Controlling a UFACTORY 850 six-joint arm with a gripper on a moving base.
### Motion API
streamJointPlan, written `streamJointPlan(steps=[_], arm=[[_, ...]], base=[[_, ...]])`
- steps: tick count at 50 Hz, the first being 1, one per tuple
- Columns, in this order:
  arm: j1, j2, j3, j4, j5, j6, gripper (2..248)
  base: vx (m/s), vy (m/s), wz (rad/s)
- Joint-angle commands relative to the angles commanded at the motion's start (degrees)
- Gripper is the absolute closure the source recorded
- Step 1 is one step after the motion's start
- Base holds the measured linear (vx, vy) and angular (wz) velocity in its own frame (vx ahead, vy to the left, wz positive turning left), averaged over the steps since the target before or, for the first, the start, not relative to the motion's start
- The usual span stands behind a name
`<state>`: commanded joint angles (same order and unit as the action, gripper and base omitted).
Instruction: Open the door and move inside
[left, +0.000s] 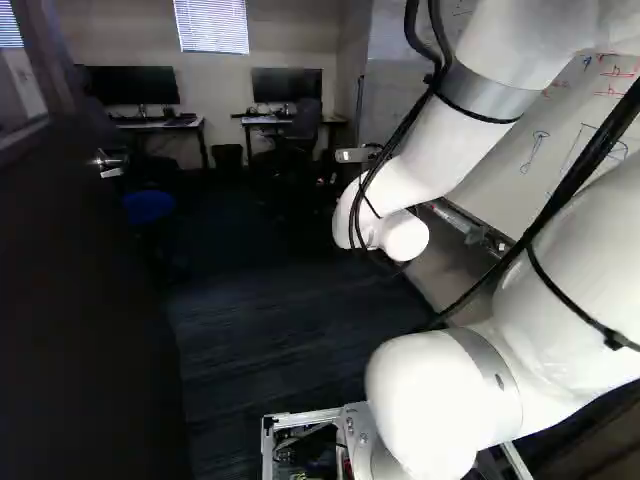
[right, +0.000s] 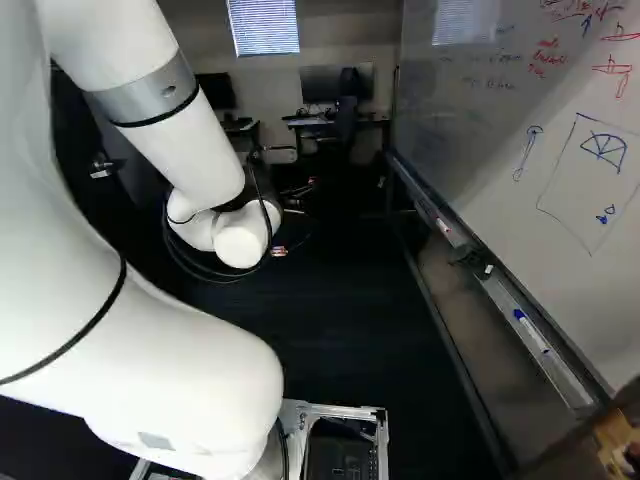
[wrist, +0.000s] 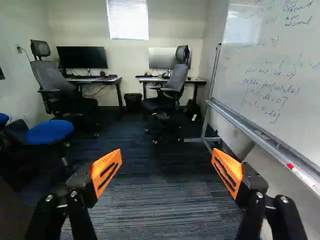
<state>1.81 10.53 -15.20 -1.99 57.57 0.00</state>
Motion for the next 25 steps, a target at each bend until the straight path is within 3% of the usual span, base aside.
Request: streamJointPlan(steps=[25], arm=[[0.0,0.0,0.0,0.0,0.0,0.0,3]], base=[[0.248,0.007,0.002]])
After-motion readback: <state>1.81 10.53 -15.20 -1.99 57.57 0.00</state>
